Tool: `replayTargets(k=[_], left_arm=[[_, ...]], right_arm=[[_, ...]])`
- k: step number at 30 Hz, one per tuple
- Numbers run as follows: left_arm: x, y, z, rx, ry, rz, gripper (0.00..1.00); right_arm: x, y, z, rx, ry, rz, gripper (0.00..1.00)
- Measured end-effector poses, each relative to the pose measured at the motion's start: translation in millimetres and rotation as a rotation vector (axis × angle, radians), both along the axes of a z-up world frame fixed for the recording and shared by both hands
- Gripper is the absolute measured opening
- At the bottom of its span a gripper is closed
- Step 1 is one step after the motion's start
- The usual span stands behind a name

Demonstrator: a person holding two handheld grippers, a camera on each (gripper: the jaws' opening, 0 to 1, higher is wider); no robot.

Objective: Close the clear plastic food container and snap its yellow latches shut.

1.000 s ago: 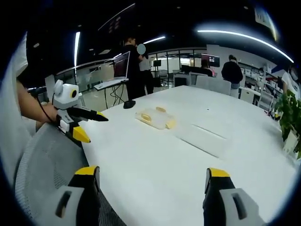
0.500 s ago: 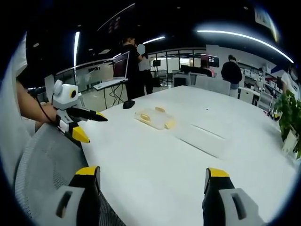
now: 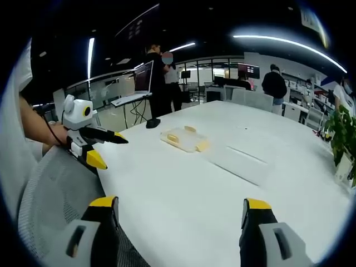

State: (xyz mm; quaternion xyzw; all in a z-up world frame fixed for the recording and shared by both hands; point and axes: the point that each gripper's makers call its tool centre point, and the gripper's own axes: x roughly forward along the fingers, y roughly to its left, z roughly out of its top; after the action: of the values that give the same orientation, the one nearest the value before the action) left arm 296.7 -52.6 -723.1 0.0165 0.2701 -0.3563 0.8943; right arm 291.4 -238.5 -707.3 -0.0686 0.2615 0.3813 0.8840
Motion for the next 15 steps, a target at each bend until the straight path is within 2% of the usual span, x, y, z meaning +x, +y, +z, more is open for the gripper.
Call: replayTargets(k=[15], left_arm=[[3.8, 2.5, 6.7, -0.004, -0.011, 0.010, 0.83]], right_arm=[[1.4, 2.9, 2.6, 0.005, -0.003, 0.007, 0.91]])
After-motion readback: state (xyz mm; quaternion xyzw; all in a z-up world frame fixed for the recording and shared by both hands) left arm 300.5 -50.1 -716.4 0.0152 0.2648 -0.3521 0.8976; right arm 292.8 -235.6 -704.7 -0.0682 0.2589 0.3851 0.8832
